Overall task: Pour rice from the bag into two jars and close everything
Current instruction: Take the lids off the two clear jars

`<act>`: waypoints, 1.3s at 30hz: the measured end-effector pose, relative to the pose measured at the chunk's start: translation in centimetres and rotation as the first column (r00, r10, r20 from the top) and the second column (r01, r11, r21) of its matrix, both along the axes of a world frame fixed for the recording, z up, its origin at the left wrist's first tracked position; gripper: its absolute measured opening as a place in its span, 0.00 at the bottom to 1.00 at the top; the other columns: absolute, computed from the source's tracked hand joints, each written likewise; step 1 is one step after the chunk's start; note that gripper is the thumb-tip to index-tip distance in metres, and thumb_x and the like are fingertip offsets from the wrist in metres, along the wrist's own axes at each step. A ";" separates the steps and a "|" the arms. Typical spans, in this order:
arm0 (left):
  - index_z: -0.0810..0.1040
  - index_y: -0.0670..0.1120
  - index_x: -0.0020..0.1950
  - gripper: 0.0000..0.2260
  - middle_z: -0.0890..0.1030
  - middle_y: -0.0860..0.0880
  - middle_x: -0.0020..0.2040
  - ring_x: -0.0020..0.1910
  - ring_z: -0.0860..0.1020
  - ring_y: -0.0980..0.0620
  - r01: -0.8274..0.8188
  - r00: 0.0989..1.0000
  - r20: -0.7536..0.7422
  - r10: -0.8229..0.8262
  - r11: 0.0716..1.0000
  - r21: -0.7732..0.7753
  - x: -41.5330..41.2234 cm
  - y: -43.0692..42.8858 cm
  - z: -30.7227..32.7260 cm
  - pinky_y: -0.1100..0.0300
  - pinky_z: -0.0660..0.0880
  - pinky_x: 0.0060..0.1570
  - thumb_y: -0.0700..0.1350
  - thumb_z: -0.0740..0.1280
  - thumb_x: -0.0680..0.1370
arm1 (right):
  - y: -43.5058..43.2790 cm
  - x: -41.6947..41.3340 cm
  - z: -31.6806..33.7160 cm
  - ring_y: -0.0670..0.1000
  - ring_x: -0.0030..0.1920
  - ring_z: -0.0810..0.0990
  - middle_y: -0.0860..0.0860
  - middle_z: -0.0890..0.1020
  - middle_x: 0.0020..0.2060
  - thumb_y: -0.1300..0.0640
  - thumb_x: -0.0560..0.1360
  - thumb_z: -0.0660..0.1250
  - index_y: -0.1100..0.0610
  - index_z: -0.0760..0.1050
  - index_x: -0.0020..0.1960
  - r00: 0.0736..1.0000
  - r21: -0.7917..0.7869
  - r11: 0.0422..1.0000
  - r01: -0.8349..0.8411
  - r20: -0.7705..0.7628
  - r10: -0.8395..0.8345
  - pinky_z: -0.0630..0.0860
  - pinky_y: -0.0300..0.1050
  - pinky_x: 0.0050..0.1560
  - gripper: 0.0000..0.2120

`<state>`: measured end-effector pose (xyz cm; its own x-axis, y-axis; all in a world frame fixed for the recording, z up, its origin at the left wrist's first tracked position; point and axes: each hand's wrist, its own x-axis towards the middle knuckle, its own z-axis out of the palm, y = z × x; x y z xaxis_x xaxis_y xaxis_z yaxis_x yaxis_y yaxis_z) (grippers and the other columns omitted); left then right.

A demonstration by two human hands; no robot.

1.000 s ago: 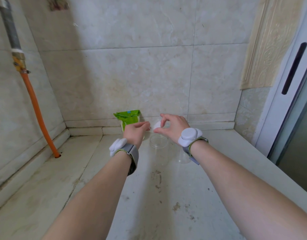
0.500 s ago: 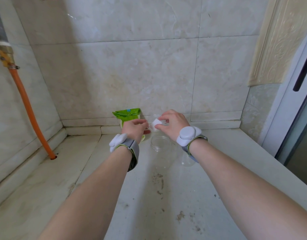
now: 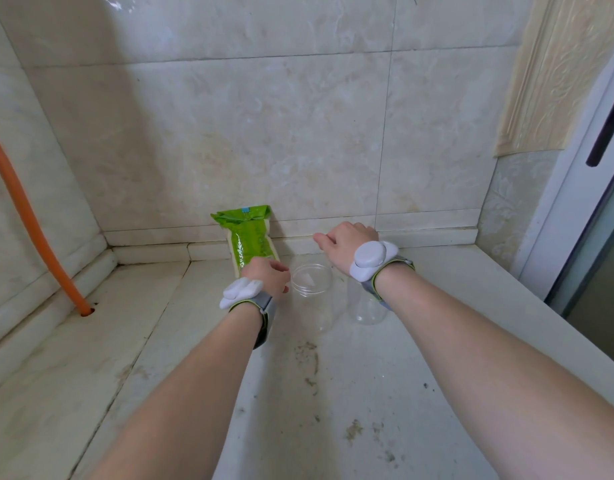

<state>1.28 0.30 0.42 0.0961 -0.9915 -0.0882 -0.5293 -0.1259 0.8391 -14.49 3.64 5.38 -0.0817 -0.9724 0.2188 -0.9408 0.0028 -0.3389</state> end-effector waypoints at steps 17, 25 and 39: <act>0.81 0.47 0.43 0.15 0.84 0.46 0.44 0.40 0.81 0.51 0.016 0.954 -0.289 -0.084 0.973 -0.228 1.5 4.0 0.6 0.55 0.75 0.45 0.53 0.60 0.80 | 2.2 0.5 1.8 0.61 0.47 0.79 0.60 0.84 0.41 0.46 0.77 0.56 0.64 0.79 0.38 0.978 -0.129 0.990 -0.051 0.194 0.076 0.78 0.51 0.50 0.24; 0.72 0.46 0.70 0.32 0.78 0.52 0.61 0.58 0.77 0.53 0.225 0.953 -0.151 -0.263 0.947 -0.229 1.3 7.7 0.2 0.58 0.72 0.60 0.59 0.73 0.70 | 5.5 1.8 2.1 0.59 0.37 0.69 0.56 0.67 0.24 0.49 0.79 0.58 0.58 0.60 0.24 0.981 -0.118 0.989 -0.087 0.162 0.106 0.67 0.46 0.38 0.26; 0.67 0.52 0.73 0.33 0.75 0.53 0.66 0.66 0.71 0.53 0.269 0.957 -0.045 -0.288 0.932 -0.244 1.9 7.9 -1.4 0.62 0.64 0.62 0.62 0.69 0.71 | 5.7 2.7 1.9 0.59 0.36 0.68 0.55 0.64 0.24 0.51 0.79 0.58 0.57 0.59 0.23 0.988 -0.101 0.992 -0.080 0.126 0.092 0.65 0.45 0.37 0.27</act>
<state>3.22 8.19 -0.95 -0.1847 -0.9709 0.1524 -0.4456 0.2209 0.8675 -11.82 9.32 7.30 -0.0327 -0.9521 0.3040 -0.8838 -0.1145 -0.4536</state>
